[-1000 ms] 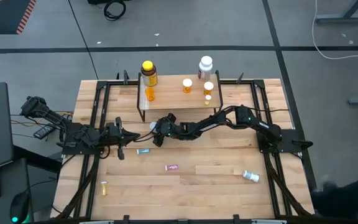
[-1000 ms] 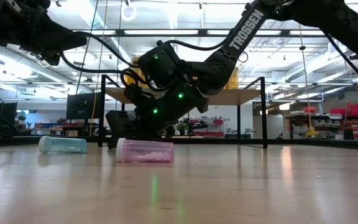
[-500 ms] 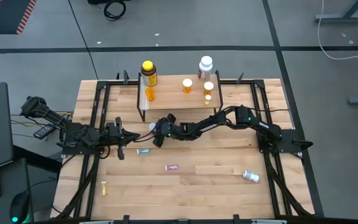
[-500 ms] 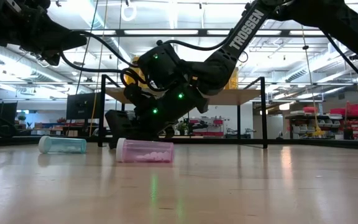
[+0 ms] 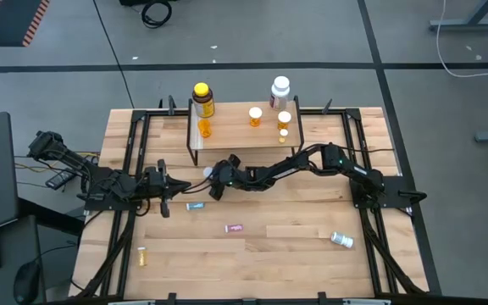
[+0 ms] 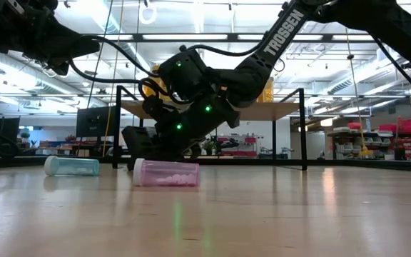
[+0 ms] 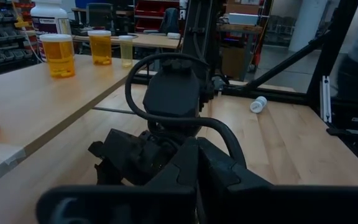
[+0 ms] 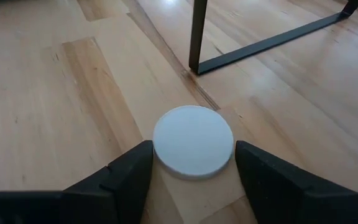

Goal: Pick and place medicine bottles onto shelf by color
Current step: Put the lid into the large orange pill bottle on the shelf

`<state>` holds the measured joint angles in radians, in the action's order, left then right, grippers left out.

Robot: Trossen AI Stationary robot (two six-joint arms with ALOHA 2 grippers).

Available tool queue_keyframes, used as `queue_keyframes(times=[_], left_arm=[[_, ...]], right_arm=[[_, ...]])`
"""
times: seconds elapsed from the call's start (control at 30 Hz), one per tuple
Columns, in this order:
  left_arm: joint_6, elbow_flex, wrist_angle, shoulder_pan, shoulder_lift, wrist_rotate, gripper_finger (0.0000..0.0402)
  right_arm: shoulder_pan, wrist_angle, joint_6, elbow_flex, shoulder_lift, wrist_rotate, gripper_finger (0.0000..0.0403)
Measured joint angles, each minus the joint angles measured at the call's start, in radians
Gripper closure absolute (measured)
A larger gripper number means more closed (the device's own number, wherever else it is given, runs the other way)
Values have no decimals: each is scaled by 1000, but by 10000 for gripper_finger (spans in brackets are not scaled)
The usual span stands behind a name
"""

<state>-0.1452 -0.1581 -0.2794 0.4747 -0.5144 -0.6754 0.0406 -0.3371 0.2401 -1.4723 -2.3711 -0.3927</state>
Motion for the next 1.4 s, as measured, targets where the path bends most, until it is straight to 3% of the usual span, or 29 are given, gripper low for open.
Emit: queue_keyframes(times=[0.37,0.63,0.9,1.13,1.4], left_arm=[[0,0,-7,0,0,1,386],[-4,0,-11,0,0,7,388],[0,0,-10,0,23,6,335],[1,0,136,0,122,6,276],[12,0,239,0,235,7,253]], right_arm=[[-37,177,12,1,104,-14,165],[-40,175,15,8,114,-9,165],[2,43,19,63,104,56,119],[8,15,20,65,63,66,73],[7,-51,-10,62,49,58,74]])
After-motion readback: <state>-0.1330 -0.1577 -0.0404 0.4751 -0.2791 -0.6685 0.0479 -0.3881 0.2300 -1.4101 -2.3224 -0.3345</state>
